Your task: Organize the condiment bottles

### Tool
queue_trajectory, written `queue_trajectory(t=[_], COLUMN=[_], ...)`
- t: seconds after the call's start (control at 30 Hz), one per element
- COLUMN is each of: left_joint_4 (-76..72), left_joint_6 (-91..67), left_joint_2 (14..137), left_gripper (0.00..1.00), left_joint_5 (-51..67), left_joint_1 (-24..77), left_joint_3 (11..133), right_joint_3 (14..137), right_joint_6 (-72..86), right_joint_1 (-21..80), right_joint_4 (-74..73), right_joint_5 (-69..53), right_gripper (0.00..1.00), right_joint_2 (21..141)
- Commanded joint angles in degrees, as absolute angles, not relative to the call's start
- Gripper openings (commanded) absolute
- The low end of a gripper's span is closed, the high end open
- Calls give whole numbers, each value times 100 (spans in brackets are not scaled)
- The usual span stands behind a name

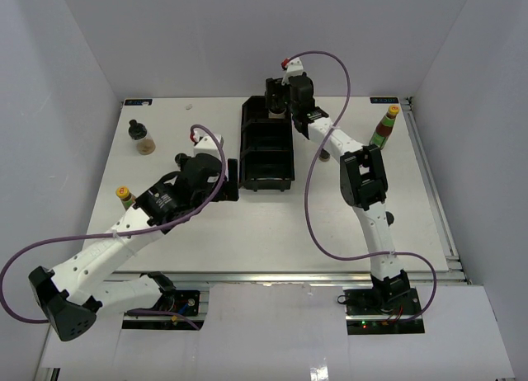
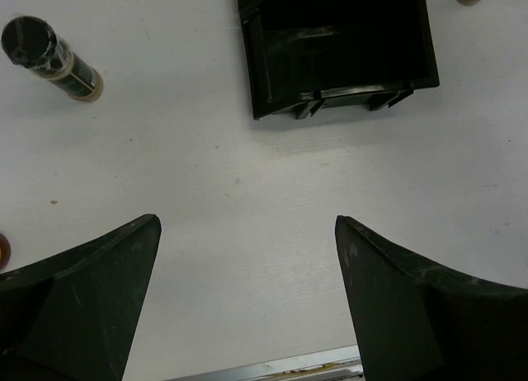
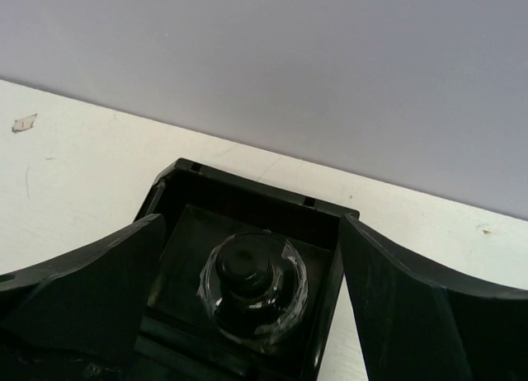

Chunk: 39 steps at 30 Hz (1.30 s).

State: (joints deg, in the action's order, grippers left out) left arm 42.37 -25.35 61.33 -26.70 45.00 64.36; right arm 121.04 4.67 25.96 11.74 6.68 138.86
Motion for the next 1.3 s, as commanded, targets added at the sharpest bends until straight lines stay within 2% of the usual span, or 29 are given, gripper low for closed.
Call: queue_trajectory(t=[0.0, 0.13, 0.27, 0.4, 0.5, 0.63, 0.93, 1.27], left_joint_4=[4039, 4043, 4292, 4571, 4410, 4210, 3616, 3452], left_joint_6=[-2176, -2005, -1944, -2054, -2080, -2039, -1946, -1630], left_joint_2=[6447, 7171, 8113, 8912, 9388, 9817, 10297, 11277], left_gripper=[98, 98, 98, 98, 98, 98, 98, 96], left_joint_5=[-2404, -1522, -1397, -1321, -835, -967, -577, -720], left_joint_1=[3912, 2538, 1755, 920, 166, -359, -1204, -1222], left_joint_3=[7184, 8048, 9181, 10056, 10180, 10060, 9993, 10213], right_joint_3=[12244, 11718, 10196, 7808, 6972, 5977, 5237, 5016], right_joint_6=[411, 629, 930, 1050, 1035, 1067, 1253, 1327], right_joint_1=[2602, 2602, 2616, 2779, 2840, 2871, 2874, 2874], right_joint_4=[221, -828, -1506, -1110, -1034, -659, -393, -99], right_joint_5=[656, 469, -282, -763, -830, -787, -1042, -1154], right_gripper=[92, 91, 91, 90, 90, 90, 90, 90], right_joint_2=[12396, 11301, 9808, 8118, 7140, 6112, 5330, 5332])
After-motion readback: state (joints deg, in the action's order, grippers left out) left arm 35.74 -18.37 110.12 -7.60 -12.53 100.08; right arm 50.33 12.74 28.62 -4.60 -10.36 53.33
